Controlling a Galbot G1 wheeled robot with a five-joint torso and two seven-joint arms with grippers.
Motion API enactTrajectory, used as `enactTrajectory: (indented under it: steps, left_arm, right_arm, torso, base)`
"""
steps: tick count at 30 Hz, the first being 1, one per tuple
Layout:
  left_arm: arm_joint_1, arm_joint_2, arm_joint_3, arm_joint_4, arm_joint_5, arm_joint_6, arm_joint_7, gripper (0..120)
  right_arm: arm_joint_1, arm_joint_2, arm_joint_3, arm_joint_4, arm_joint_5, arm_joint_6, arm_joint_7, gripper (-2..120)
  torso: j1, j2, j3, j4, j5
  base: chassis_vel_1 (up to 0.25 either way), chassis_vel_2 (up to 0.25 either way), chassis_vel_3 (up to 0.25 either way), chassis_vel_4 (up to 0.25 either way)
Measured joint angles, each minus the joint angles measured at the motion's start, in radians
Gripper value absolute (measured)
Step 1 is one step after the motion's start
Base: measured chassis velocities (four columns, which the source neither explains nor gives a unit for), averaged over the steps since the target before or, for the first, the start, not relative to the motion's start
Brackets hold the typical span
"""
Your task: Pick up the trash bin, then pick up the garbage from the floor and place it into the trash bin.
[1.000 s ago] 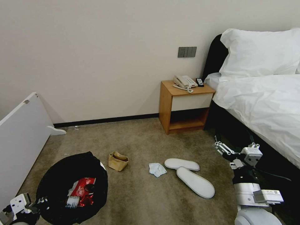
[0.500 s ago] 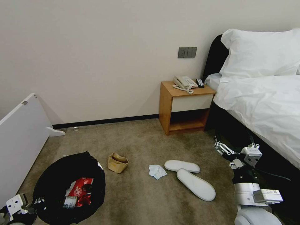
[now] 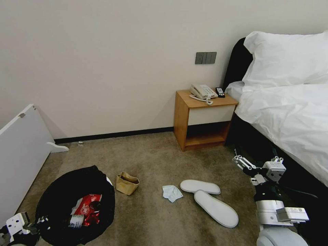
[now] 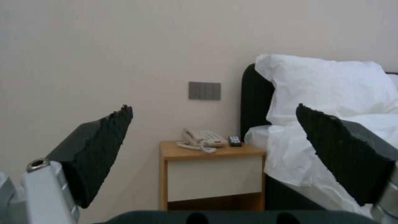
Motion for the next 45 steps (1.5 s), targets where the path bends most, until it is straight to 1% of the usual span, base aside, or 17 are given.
enactTrajectory:
  steps: [18,45]
  left_arm:
    - [0.0,0.0,-0.001,-0.002,-0.002,0.0,0.0,2]
    - [-0.003,-0.003,-0.009,0.002,-0.006,0.0,0.0,2]
  right_arm:
    - [0.003,-0.011,-0.006,-0.003,0.005,0.001,-0.008,100]
    - [0.024,-0.006,-0.024,-0.033,-0.008,0.003,-0.025,100]
  torso:
    - [0.0,0.0,0.0,0.0,0.0]
    - [0.0,0.0,0.0,0.0,0.0]
  base:
    - [0.0,0.0,0.0,0.0]
    - [-0.009,0.007,0.008,-0.009]
